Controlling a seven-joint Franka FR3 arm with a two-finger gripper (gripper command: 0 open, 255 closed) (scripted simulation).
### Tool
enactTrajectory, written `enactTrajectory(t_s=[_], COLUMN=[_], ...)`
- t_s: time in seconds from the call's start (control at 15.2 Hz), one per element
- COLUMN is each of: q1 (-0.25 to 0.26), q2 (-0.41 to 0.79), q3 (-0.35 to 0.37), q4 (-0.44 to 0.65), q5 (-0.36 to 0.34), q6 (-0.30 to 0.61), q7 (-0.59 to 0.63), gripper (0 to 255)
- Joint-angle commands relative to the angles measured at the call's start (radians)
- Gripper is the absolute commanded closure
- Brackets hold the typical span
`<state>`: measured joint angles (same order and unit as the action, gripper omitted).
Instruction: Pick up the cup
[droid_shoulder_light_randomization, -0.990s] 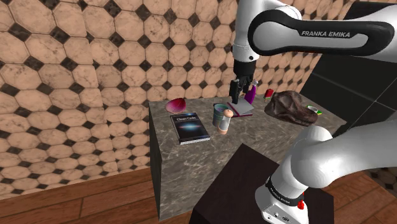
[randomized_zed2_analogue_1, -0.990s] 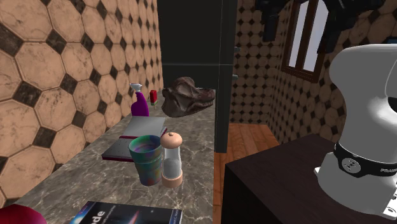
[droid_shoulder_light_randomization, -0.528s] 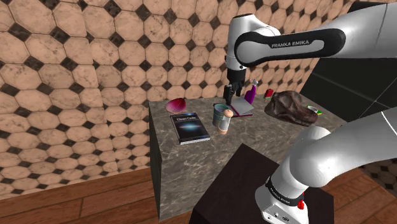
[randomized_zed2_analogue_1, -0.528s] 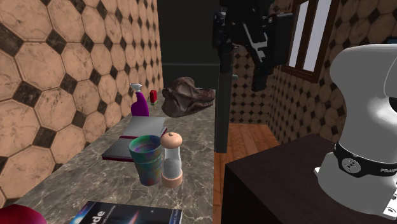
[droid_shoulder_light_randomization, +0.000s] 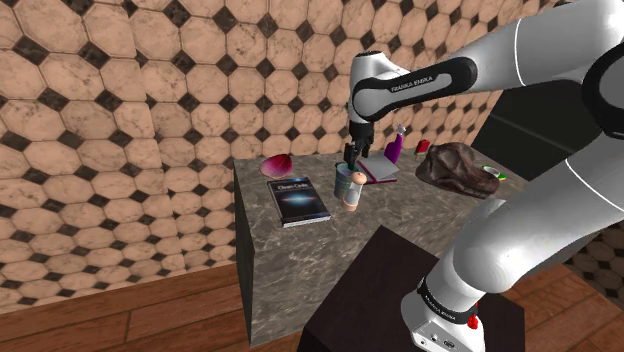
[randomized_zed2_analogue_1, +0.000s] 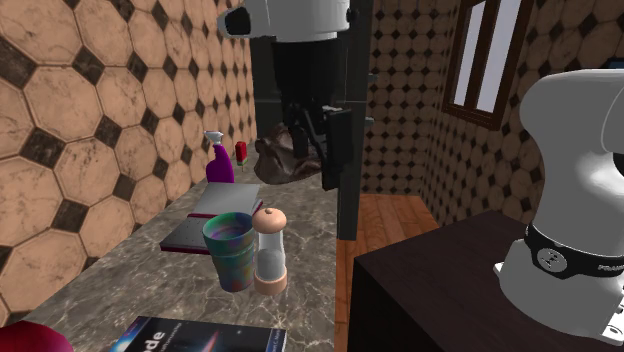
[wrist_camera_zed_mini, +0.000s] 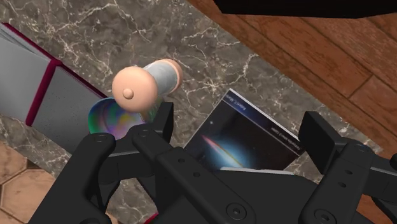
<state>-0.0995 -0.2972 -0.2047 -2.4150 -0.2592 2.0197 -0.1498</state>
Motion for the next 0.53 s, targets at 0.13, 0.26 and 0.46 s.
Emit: enactTrajectory(t_s=[0.13,0.26,0.46], q1=[-0.017,-0.026,-0.042], q2=[0.142,0.217,0.332], q3=[-0.046,-0.066,-0.088], q4=[0.047,0.079,0.138], q5=[0.009,0.024,0.055], q6=[0.106,0.153,0.214], q7=[-0.055,-0.086,-0.137], gripper=[0,0,0])
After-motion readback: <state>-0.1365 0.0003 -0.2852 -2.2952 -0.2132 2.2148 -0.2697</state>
